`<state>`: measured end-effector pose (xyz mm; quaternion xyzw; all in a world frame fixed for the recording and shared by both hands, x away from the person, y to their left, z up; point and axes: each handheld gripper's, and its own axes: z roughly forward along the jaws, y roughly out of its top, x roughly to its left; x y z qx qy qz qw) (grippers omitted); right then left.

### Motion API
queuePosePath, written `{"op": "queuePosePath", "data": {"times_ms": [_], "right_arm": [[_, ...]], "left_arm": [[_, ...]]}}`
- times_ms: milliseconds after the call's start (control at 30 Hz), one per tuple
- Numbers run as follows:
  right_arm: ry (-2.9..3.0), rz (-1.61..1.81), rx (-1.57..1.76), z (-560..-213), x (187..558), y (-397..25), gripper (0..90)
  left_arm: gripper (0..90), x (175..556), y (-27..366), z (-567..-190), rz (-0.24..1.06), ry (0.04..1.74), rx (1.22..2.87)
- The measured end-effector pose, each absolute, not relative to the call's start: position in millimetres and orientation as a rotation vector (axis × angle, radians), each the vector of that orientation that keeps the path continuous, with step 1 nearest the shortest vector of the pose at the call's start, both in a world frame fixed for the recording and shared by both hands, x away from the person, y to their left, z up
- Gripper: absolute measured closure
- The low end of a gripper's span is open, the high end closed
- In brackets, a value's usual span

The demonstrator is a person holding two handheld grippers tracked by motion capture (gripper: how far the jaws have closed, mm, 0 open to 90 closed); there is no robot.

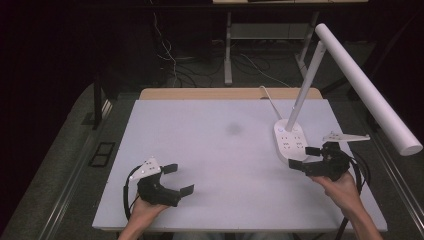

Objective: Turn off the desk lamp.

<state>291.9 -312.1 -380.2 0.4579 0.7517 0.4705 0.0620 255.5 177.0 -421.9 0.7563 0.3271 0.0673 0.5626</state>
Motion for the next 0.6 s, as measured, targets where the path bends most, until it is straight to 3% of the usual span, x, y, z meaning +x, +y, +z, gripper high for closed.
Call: {"op": "queuePosePath", "data": {"times_ms": [600], "right_arm": [[2.243,1.471,1.363,-409,247,-305,0.6]], "left_arm": [[0.0,256,177,-422,0.161,0.77,1.783]]}}
